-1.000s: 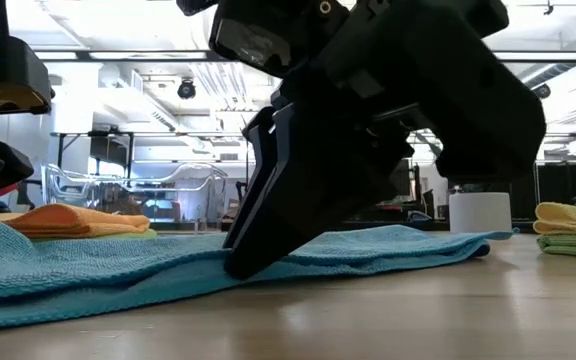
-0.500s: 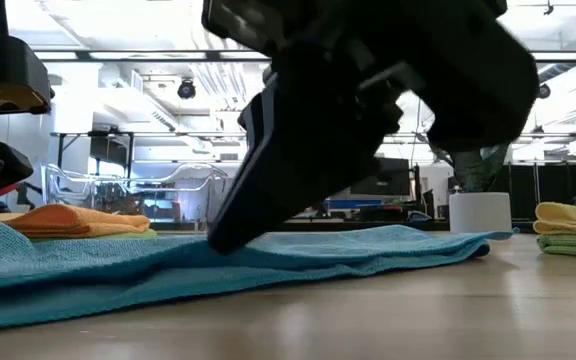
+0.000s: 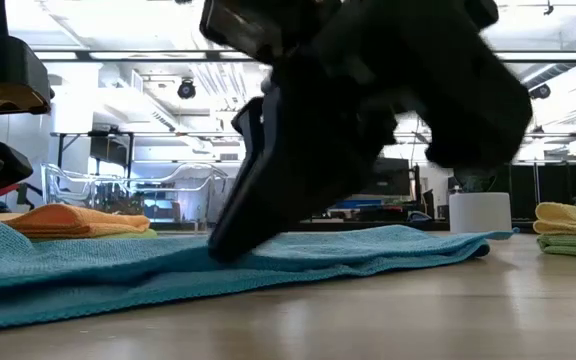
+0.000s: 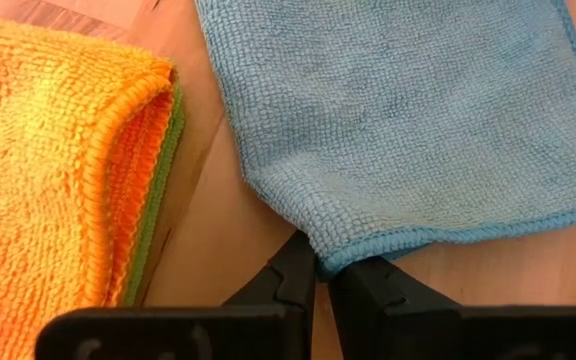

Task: Fold microfiber towels
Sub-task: Fold the blue microfiber cloth

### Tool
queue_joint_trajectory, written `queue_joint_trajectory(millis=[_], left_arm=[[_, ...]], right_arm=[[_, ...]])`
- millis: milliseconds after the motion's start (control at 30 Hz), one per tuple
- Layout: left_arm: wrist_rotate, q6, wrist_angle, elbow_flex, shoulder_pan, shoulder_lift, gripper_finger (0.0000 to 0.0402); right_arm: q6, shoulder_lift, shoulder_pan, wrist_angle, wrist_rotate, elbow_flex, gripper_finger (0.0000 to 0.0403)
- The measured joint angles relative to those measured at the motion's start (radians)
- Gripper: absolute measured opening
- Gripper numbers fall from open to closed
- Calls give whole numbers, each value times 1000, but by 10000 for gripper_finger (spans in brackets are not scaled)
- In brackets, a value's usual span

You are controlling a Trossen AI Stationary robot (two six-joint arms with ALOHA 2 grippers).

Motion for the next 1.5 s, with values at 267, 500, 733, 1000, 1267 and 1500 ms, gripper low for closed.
queue_joint_trajectory(millis=[267,500,733,1000,1267,1500], left_arm=[[13,10,13,4,0,0,29],[56,32,4,33,1,-2,108],[100,-2,-6,38,0,-12,139],[59,-53,5,27,-2,14,140],[30,-54,-2,25,-2,27,140],[26,-54,4,25,-1,27,140]], right_arm=[[29,17,-2,1,45,-1,81],[25,14,-2,-1,45,20,49],[9,14,-2,-21,46,61,10],[12,14,12,-222,48,139,9],[17,13,25,-337,45,145,9],[-10,13,30,-328,34,145,9]])
